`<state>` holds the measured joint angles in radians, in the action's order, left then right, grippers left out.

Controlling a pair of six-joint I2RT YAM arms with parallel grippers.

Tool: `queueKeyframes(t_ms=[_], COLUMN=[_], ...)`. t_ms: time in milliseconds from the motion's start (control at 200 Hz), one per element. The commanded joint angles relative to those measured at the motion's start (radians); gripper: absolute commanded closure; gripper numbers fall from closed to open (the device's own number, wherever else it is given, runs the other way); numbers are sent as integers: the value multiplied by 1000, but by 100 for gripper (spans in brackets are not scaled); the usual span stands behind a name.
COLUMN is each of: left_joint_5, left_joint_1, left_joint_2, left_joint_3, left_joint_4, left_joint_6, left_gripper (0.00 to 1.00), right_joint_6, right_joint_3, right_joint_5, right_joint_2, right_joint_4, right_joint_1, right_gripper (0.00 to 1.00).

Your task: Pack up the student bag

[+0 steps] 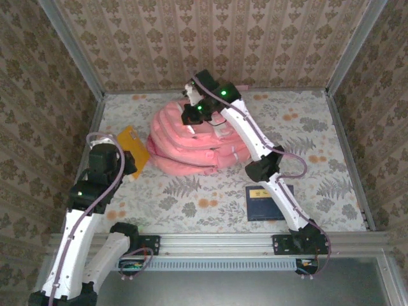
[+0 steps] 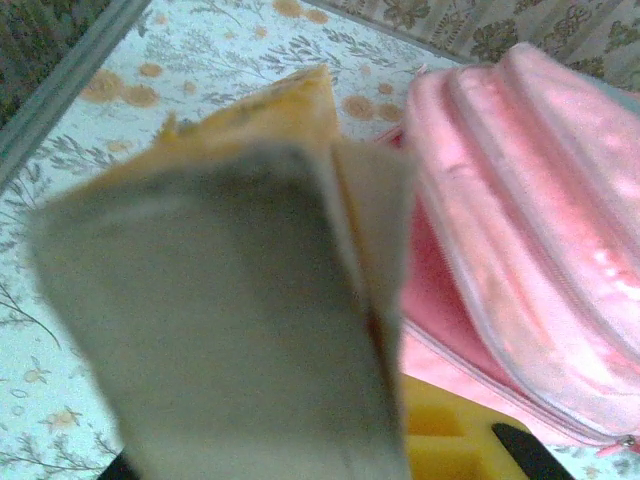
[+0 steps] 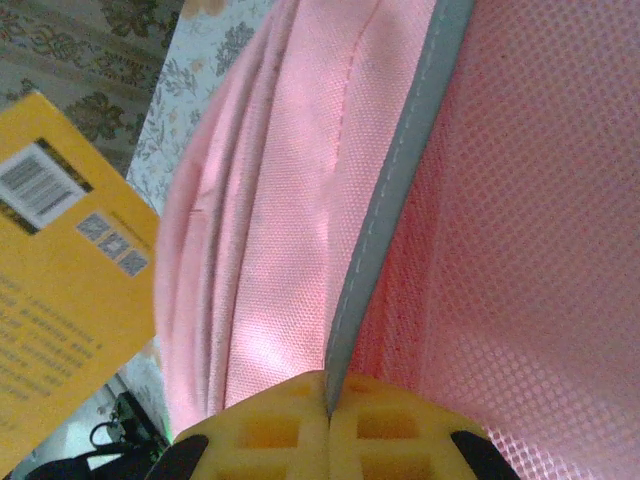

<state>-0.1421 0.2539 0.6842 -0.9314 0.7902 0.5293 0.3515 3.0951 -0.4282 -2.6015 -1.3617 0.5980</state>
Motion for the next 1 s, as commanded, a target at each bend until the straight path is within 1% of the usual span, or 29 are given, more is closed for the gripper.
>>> queueKeyframes(t_ms=[0,65,145,250,345,420,500,560,635,775,875,995], left_joint_5=[163,250,340,369,403,475,543,611,726,927,985,1016], left_joint_1=[-49,-87,-103,-112,-120,-128,-143,-163,-201,-282,-311,-311], left_joint_2=[11,17,14,8,8,16,23,30,51,107,143,154], left_joint_3=[-44,-32,-24,-60,-95,-104,-75,-30,59,246,315,327], left_joint_4=[-29,-51,-94,-96,-114,-160,-234,-310,-457,-808,-967,-1046], left_joint_6=[73,99,124,133,135,168,224,280,384,621,713,749], left_gripper=[100,100,100,100,100,100,100,100,100,100,100,100], right_joint_6=[-50,-56,-69,-76,-77,-67,-58,-50,-50,-44,-40,-37], right_joint_3=[89,89,86,58,46,45,45,43,37,20,14,6], right_joint_5=[41,74,133,162,156,130,90,68,61,28,10,-1], right_joint_2=[117,141,166,206,231,238,241,248,263,286,296,300], right_joint_4=[-67,-76,-102,-125,-122,-115,-104,-99,-93,-88,-84,-79], right_joint_1=[-18,-20,-23,-32,-35,-36,-41,-44,-51,-72,-79,-79], right_gripper=[100,100,100,100,100,100,100,100,100,100,100,100])
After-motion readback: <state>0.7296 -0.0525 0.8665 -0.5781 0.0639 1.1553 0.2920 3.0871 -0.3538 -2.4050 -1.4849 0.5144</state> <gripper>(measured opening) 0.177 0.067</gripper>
